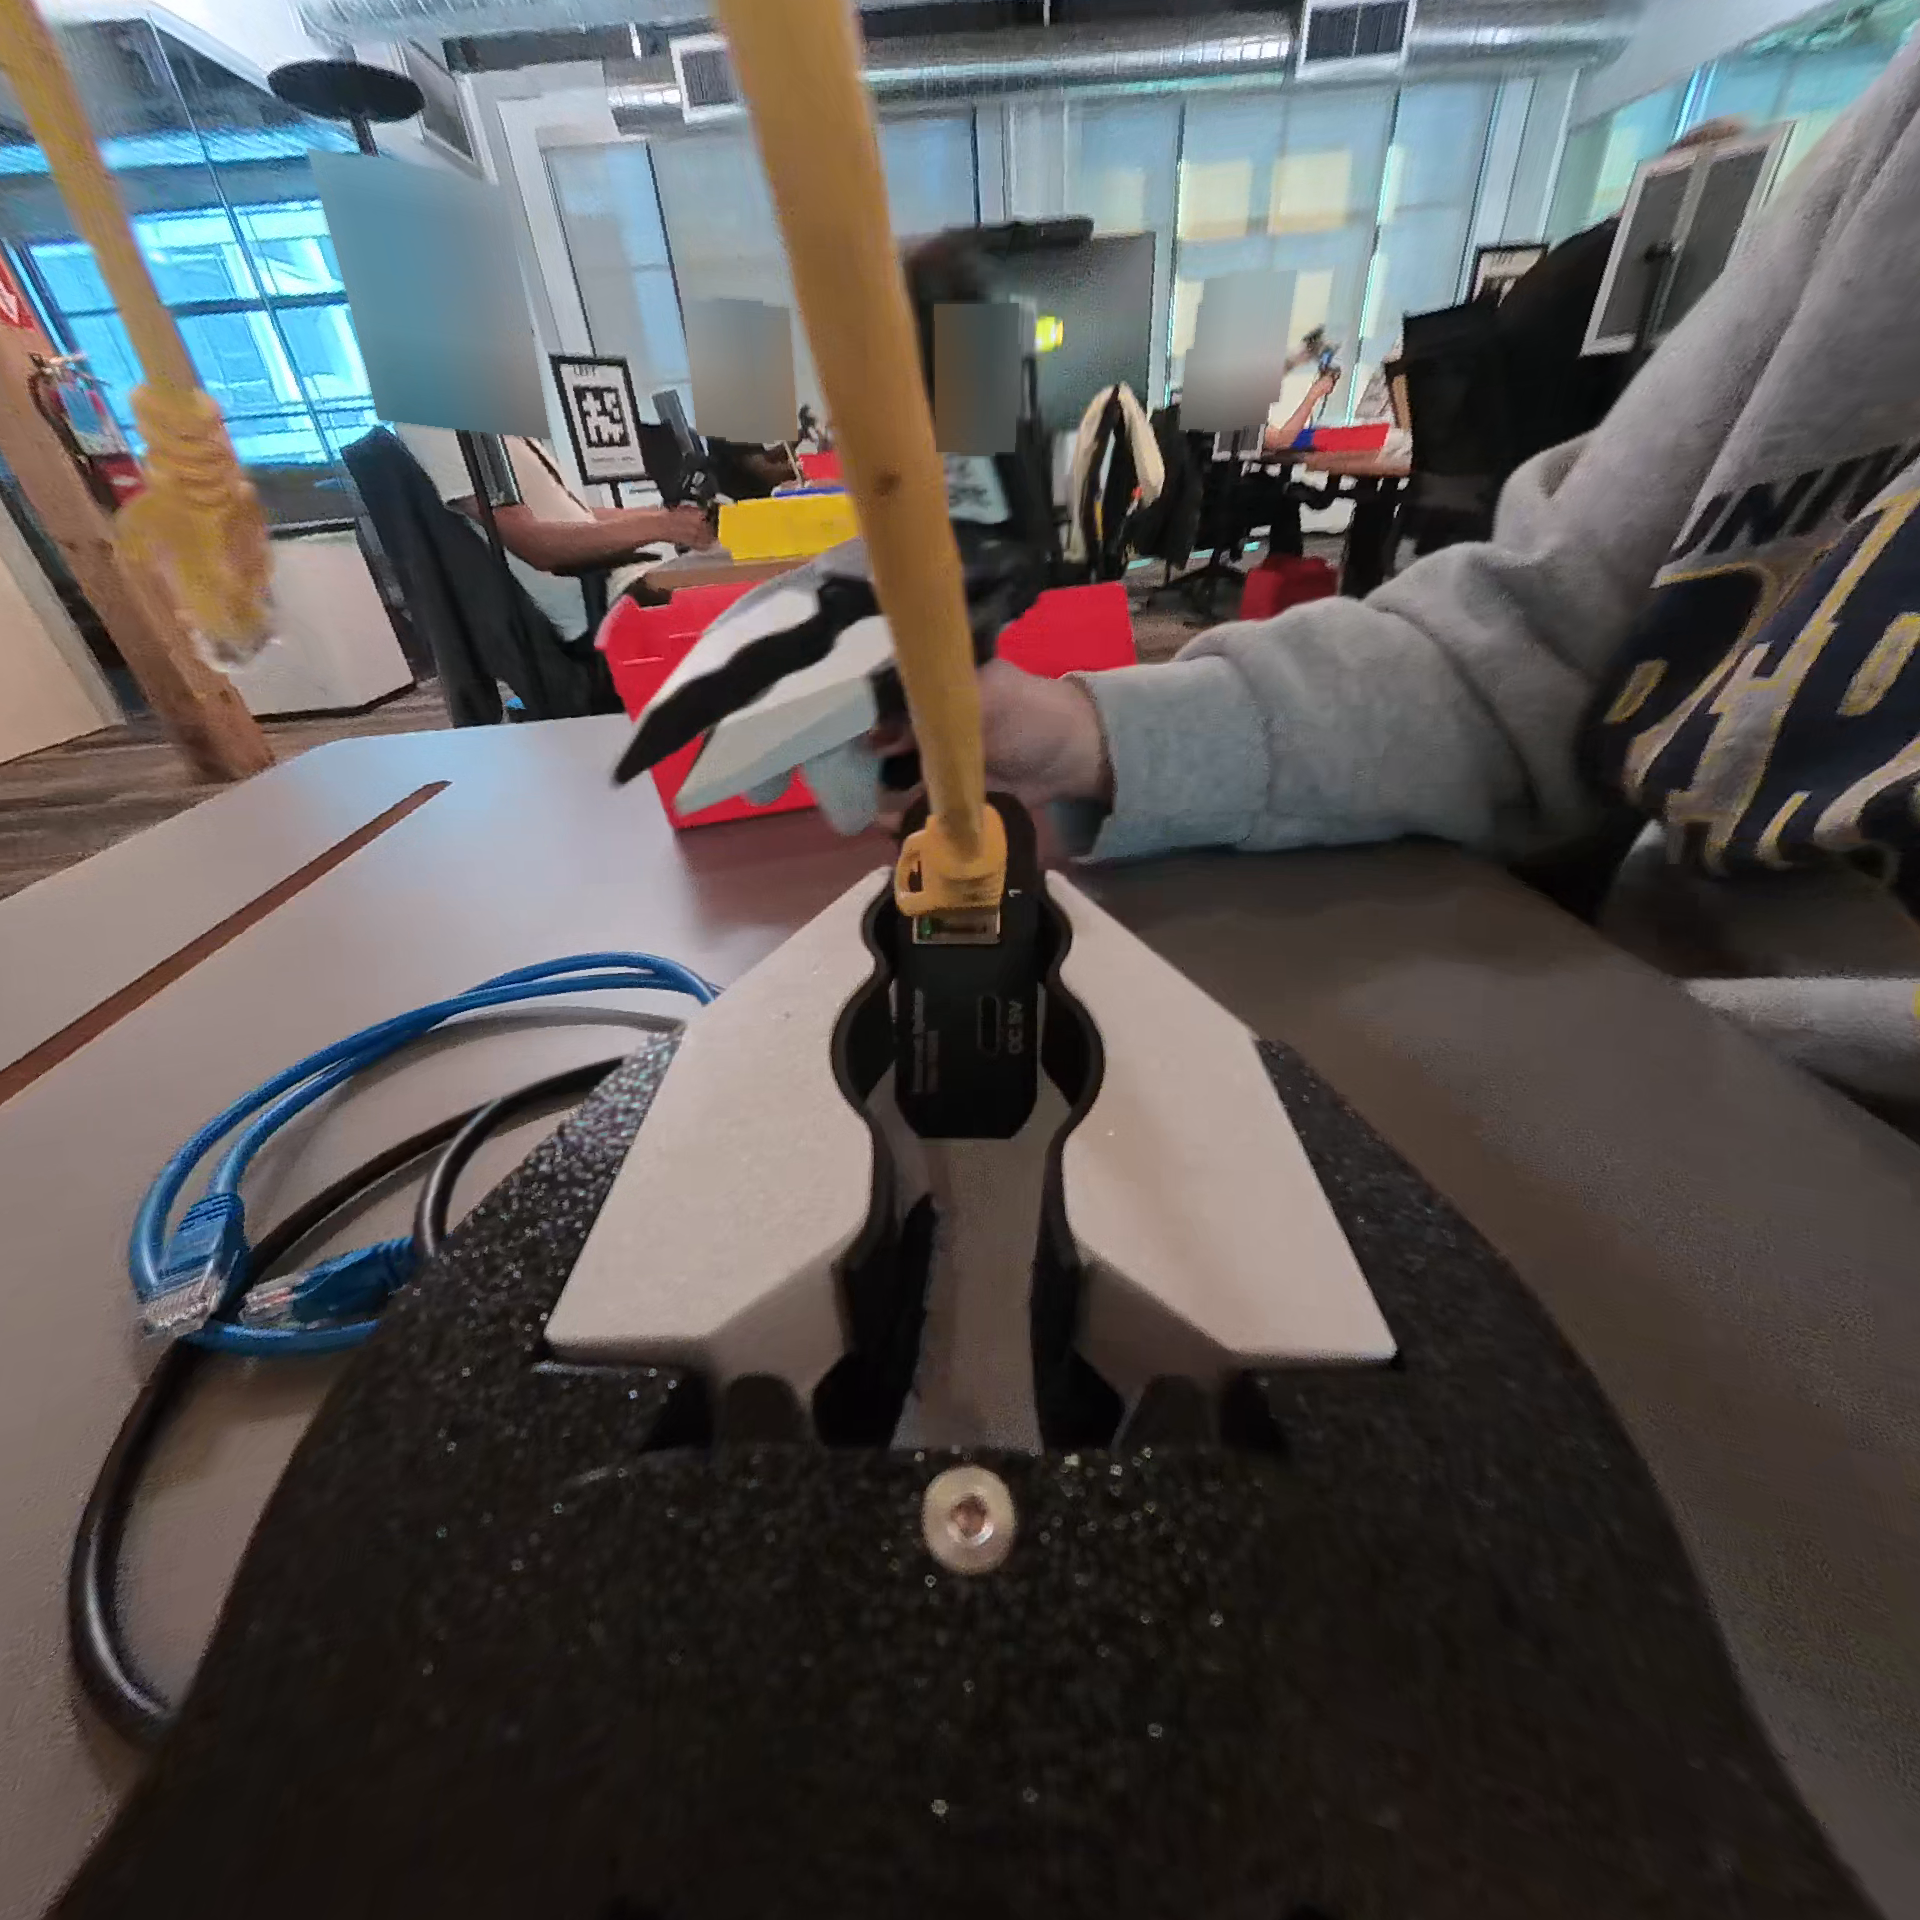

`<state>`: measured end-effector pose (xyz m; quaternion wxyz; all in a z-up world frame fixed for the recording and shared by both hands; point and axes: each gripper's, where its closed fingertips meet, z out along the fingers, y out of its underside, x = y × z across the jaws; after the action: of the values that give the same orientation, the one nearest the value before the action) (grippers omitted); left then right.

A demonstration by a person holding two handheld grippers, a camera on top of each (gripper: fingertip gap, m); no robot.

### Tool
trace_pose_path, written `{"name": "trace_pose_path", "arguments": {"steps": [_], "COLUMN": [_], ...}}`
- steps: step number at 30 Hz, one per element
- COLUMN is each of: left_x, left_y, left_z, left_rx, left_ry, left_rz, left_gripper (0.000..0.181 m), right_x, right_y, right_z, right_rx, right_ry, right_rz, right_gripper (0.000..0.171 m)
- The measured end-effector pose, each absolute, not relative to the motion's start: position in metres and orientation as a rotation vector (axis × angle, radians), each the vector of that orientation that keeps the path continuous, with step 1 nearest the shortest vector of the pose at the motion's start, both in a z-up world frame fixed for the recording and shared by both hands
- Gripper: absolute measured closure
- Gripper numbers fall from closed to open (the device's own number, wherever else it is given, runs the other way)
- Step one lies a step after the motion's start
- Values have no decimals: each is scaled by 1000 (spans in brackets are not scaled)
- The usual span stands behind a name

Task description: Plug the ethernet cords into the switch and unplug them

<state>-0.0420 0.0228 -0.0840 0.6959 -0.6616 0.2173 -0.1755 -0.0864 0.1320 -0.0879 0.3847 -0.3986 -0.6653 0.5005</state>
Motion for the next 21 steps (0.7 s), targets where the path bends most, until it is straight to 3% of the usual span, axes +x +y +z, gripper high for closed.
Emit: {"name": "trace_pose_path", "arguments": {"steps": [8,15,21], "left_x": [-56,-57,-58], "left_y": [11,11,13], "left_z": [-64,-64,-66], "left_rx": [-1346,-1349,-1360], "left_ry": [395,393,383], "left_rz": [-480,-496,-489], "left_gripper": [161,161,161], "right_x": [-186,-213,-218], "right_y": [112,119,129], "right_z": [-131,-171,-177], "right_rx": [-787,-638,-561], "right_ry": [-2251,-2585,-2514], "right_rz": [1094,772,631], "right_gripper": [125,141,161]}}
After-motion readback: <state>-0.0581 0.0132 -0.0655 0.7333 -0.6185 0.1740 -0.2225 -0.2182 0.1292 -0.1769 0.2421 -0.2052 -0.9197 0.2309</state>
